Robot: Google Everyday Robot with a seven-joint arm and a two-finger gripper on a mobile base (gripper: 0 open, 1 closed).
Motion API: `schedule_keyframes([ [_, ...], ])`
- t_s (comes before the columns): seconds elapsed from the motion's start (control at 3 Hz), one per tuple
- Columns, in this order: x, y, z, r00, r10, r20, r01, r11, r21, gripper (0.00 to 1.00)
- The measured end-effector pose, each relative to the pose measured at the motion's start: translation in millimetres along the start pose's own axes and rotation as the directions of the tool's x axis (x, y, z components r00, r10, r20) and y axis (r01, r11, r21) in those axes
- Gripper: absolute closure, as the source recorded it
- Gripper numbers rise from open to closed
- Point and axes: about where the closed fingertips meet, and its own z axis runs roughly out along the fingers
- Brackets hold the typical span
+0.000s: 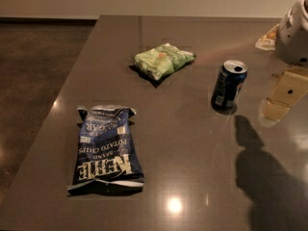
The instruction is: Pick blue chip bag
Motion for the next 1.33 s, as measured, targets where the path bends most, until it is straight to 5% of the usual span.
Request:
schedule_keyframes([
  [0.67, -20.1, -0.5, 11.7, 0.999, -0.046, 0.018, 0.046, 0.9988, -0.014, 0.00],
  [1.0, -52.7, -4.5, 31.6, 0.991, -0.113, 0.065, 0.117, 0.9920, -0.049, 0.00],
  [1.33, -94.2, -6.9, 43.9, 0.971, -0.203, 0.125, 0.213, 0.9744, -0.072, 0.00],
])
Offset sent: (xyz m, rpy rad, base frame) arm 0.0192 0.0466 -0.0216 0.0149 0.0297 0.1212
